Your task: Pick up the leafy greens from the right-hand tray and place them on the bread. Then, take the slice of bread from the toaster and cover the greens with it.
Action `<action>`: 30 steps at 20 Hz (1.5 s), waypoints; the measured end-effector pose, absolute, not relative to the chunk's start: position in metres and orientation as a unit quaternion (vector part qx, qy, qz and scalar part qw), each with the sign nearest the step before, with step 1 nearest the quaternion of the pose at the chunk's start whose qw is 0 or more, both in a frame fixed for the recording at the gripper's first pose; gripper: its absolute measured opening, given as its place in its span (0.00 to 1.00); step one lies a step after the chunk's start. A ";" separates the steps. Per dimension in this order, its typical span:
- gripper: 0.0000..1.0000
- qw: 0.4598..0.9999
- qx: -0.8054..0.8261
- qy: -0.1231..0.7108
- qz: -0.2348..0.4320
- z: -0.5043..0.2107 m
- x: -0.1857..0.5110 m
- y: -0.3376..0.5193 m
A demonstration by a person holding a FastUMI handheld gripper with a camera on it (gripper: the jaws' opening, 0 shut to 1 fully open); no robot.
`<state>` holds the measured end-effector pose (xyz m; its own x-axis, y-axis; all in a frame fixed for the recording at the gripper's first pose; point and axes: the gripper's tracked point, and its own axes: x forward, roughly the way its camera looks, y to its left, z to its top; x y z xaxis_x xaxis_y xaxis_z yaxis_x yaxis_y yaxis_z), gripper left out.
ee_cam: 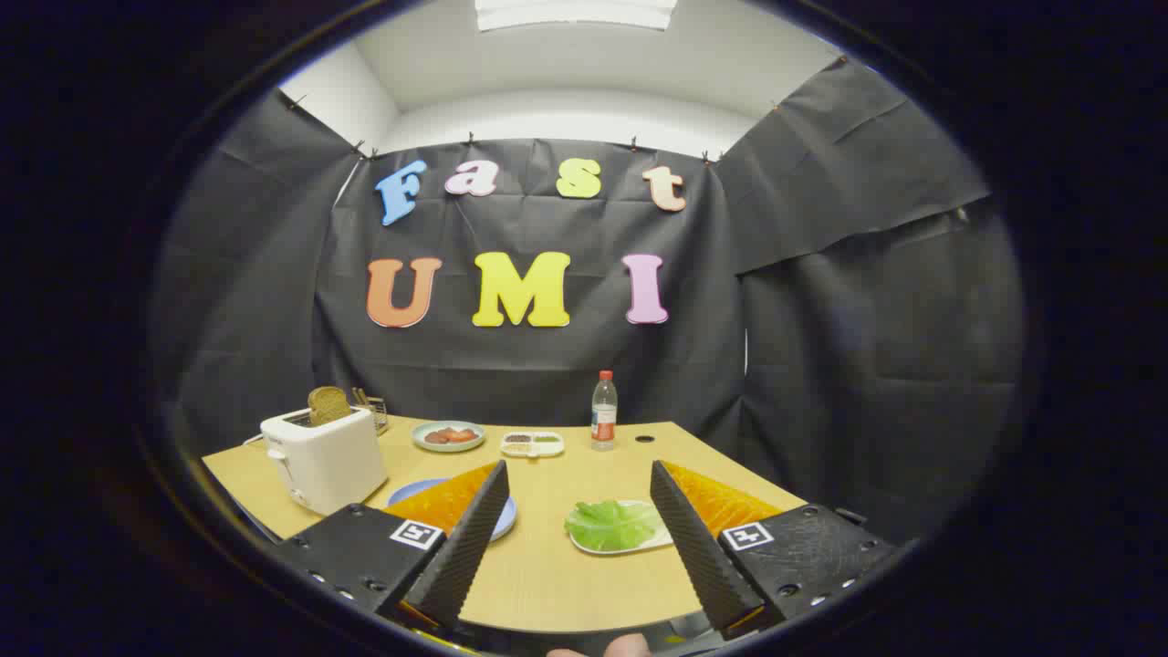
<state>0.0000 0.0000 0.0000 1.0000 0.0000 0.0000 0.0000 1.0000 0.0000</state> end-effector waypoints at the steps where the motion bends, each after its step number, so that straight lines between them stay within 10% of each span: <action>1: 0.95 1.000 0.000 -0.002 -0.001 0.001 0.000 0.000; 30: 0.95 1.000 -0.010 0.027 0.006 -0.014 0.009 -0.011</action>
